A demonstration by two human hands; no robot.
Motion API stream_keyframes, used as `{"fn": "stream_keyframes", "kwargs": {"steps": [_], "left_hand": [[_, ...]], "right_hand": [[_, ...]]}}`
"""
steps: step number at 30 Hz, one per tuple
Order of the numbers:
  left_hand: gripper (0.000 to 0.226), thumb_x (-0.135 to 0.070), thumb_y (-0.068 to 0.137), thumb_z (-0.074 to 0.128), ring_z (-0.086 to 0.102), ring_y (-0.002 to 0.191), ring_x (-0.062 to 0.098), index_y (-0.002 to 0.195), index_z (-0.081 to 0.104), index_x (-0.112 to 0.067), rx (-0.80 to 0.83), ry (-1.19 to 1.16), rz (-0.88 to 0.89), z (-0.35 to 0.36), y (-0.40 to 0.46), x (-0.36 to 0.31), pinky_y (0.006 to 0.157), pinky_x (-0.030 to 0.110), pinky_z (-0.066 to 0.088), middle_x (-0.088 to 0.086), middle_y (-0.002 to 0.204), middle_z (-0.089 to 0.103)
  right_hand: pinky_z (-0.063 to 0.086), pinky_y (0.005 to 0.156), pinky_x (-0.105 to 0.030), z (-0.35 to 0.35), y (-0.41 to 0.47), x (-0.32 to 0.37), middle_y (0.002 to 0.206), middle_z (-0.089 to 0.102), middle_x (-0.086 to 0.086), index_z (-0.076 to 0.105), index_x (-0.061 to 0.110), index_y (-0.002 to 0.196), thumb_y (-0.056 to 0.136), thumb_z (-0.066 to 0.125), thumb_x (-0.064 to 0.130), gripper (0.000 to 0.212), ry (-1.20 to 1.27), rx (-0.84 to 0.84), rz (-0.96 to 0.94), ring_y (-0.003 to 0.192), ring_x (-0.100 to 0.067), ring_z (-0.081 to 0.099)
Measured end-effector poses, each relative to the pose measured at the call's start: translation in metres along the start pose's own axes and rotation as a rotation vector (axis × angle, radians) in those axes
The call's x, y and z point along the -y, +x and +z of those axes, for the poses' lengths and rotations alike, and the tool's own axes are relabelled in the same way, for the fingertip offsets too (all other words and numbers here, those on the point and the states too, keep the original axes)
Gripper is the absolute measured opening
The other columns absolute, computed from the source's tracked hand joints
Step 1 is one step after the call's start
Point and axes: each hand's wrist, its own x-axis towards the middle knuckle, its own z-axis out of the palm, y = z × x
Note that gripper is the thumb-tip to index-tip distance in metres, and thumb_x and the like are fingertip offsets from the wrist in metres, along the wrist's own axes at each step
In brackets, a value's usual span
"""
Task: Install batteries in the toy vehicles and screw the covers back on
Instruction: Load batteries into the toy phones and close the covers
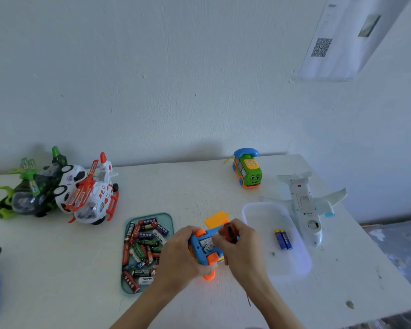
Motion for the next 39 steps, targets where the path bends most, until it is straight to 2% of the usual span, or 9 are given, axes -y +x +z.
{"fn": "stream_keyframes", "kwargs": {"steps": [4,9,12,15,18,22,28,34,39], "left_hand": [[0.067,-0.037,0.037,0.087,0.061,0.085,0.005,0.097,0.057,-0.035,0.041,-0.031,-0.014,-0.004,0.001,0.003,0.072,0.013,0.049,-0.017,0.091,0.064],[0.067,-0.032,0.040,0.089,0.061,0.087,0.005,0.099,0.059,-0.035,0.073,-0.025,0.018,-0.007,0.004,0.004,0.074,0.020,0.050,-0.017,0.094,0.064],[0.064,-0.037,0.043,0.087,0.061,0.089,0.003,0.101,0.060,-0.034,0.112,-0.021,0.053,-0.006,0.007,0.000,0.077,0.013,0.046,-0.019,0.095,0.064],[0.065,-0.036,0.043,0.086,0.059,0.092,0.002,0.100,0.056,-0.043,0.139,-0.019,0.059,-0.007,0.010,-0.003,0.078,0.007,0.042,-0.019,0.095,0.064],[0.066,-0.037,0.045,0.086,0.060,0.094,0.002,0.100,0.052,-0.048,0.155,-0.040,0.038,-0.008,0.013,-0.003,0.081,0.012,0.046,-0.019,0.098,0.064],[0.067,-0.038,0.045,0.087,0.061,0.095,0.001,0.102,0.054,-0.046,0.157,-0.061,0.018,-0.005,0.015,-0.006,0.083,0.015,0.048,-0.020,0.099,0.066],[0.074,-0.041,0.042,0.087,0.062,0.090,0.006,0.108,0.055,-0.033,0.170,-0.072,-0.030,-0.005,0.018,-0.005,0.078,0.028,0.053,-0.015,0.095,0.066],[0.069,-0.044,0.044,0.086,0.062,0.088,0.009,0.103,0.052,-0.035,0.183,-0.065,-0.056,-0.005,0.016,-0.007,0.080,0.030,0.055,-0.014,0.092,0.066],[0.066,-0.043,0.044,0.086,0.062,0.088,0.004,0.099,0.051,-0.036,0.191,-0.063,-0.060,-0.005,0.017,-0.010,0.079,0.026,0.054,-0.016,0.090,0.065]], "right_hand": [[0.035,0.050,-0.034,-0.037,0.032,-0.001,0.047,0.053,0.002,0.052,0.004,0.067,0.076,0.067,0.000,0.018,0.097,-0.083,0.005,0.048,-0.014,0.038],[0.035,0.050,-0.027,-0.076,0.077,-0.052,0.060,0.051,-0.007,0.059,-0.004,0.074,0.075,0.068,0.002,0.012,-0.364,-0.049,0.260,0.051,-0.018,0.042],[0.035,0.050,-0.025,-0.076,0.078,-0.076,0.060,0.048,-0.005,0.049,0.007,0.067,0.078,0.065,0.007,0.020,-0.583,0.037,0.316,0.051,-0.016,0.042],[0.031,0.050,-0.025,-0.082,0.075,-0.056,0.066,0.051,-0.003,0.050,0.007,0.071,0.085,0.065,0.019,0.024,-0.649,-0.089,0.135,0.057,-0.015,0.043],[0.032,0.050,-0.017,-0.086,0.063,-0.003,0.063,0.051,0.000,0.053,0.007,0.075,0.091,0.059,0.024,0.024,-0.395,-0.233,-0.151,0.059,-0.013,0.044],[0.040,0.054,-0.019,-0.071,0.045,0.052,0.061,0.055,0.001,0.049,0.018,0.079,0.091,0.047,0.044,0.029,-0.264,-0.176,-0.482,0.059,-0.012,0.055],[0.038,0.048,-0.014,-0.026,0.039,0.054,0.057,0.058,-0.011,0.049,0.007,0.079,0.092,0.057,0.019,0.020,0.015,0.065,-0.505,0.047,-0.004,0.055],[0.039,0.049,-0.012,-0.013,0.043,0.046,0.059,0.059,-0.002,0.050,0.006,0.083,0.088,0.050,0.036,0.030,0.010,0.104,-0.515,0.051,-0.003,0.058],[0.047,0.050,-0.024,-0.013,0.043,0.041,0.056,0.054,0.008,0.046,0.013,0.082,0.093,0.055,0.029,0.022,-0.037,0.096,-0.593,0.053,-0.014,0.059]]}}
